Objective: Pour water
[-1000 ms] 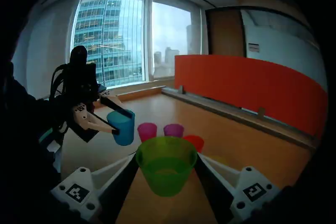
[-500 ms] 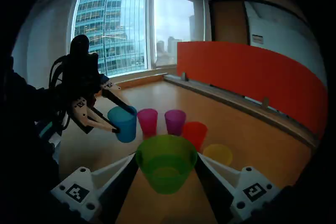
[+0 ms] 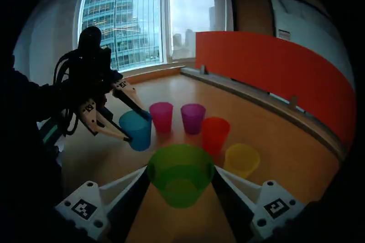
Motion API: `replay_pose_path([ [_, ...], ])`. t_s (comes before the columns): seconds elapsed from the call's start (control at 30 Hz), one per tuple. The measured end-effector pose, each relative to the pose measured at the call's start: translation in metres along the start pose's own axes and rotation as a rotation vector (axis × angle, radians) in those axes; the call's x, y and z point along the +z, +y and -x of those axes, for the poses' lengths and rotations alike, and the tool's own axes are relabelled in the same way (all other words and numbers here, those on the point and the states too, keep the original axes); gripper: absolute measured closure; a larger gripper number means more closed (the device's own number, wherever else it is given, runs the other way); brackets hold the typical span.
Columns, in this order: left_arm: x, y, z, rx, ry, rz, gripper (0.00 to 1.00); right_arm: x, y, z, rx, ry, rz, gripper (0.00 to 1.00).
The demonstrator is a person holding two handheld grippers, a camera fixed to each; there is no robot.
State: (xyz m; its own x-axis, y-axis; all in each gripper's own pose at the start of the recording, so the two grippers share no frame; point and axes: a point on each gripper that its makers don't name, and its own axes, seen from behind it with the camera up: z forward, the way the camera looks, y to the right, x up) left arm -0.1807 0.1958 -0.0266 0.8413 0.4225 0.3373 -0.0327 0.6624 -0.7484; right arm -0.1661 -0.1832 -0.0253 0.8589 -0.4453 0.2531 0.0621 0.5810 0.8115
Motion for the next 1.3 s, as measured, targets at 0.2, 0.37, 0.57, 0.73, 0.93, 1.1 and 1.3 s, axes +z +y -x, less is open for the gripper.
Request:
replay_pose_path([
  [0.2,0.006,0.003,0.009,0.001,-0.016,0.011,0.11,0.006,0.001,0.01,0.001,-0.025,0.0,0.08],
  [0.37,0.011,0.006,0.017,0.007,-0.028,0.02,0.11,0.01,0.0,0.019,0.0,-0.044,0.001,0.08],
  [0.57,0.015,0.01,0.023,0.02,-0.03,0.029,0.11,0.014,-0.004,0.033,-0.001,-0.073,-0.004,0.08],
  [0.73,0.017,0.01,0.03,0.012,-0.041,0.034,0.11,0.017,-0.006,0.043,0.005,-0.092,-0.006,0.08],
  [0.93,0.018,0.011,0.035,0.01,-0.05,0.039,0.11,0.019,-0.009,0.049,0.0,-0.104,-0.006,0.08],
  [1.1,0.016,0.011,0.036,0.004,-0.051,0.041,0.11,0.021,-0.009,0.053,-0.006,-0.112,-0.003,0.08],
  [1.3,0.016,0.011,0.04,-0.002,-0.06,0.045,0.11,0.023,-0.008,0.059,-0.009,-0.117,0.006,0.08],
])
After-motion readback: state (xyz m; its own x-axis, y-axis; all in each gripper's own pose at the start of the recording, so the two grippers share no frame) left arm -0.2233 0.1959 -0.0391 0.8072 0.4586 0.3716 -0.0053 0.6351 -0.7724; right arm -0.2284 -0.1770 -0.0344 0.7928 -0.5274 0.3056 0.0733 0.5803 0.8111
